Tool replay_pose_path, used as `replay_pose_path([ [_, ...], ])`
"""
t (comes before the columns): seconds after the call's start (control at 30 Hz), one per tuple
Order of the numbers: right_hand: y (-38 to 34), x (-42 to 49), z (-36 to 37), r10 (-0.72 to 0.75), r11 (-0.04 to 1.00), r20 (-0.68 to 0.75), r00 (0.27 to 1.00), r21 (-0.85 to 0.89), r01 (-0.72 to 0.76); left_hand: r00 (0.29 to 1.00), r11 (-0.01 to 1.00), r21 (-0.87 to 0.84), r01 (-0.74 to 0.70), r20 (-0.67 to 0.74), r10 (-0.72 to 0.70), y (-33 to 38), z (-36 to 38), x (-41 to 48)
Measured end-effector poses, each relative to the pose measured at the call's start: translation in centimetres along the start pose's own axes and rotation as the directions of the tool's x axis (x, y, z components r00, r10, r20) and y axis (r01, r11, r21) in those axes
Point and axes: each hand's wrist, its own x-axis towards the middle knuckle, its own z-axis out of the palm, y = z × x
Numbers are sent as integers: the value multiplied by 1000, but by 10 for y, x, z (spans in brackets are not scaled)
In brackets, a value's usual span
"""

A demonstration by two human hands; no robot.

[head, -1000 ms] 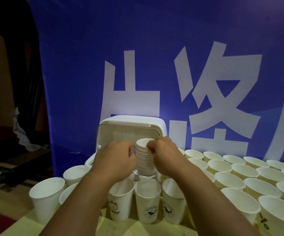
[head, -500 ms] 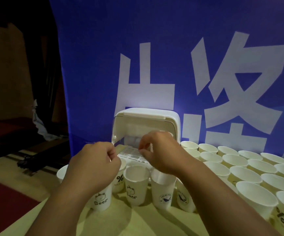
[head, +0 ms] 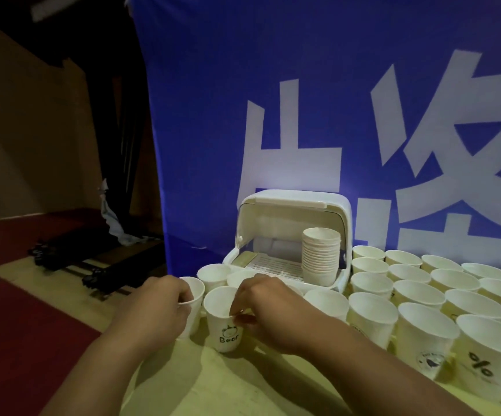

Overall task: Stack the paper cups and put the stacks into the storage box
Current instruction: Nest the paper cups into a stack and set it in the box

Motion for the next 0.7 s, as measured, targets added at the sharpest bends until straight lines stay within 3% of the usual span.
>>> replay_pose_path([
  [0.17,9,-2,-17,3,994,-146,989,104,12,994,996,-80,-32,-103,24,12,-9,-2],
  [0.27,20,-5,-42,108,963,-221,969,265,-47,965,983,-143,-119,-249,81,28,-26,-3],
  [0.37,39,-10,-70,227,933,-328,917,344,-108,893,941,-220,-257,-427,144,55,-37,2],
  [0.47,61,-17,-93,341,922,-460,820,333,-197,833,871,-337,-358,-537,134,88,-33,20],
  [0.7,98,-34,-121,509,859,-702,498,385,-336,834,773,-466,-430,-532,144,180,1,69],
])
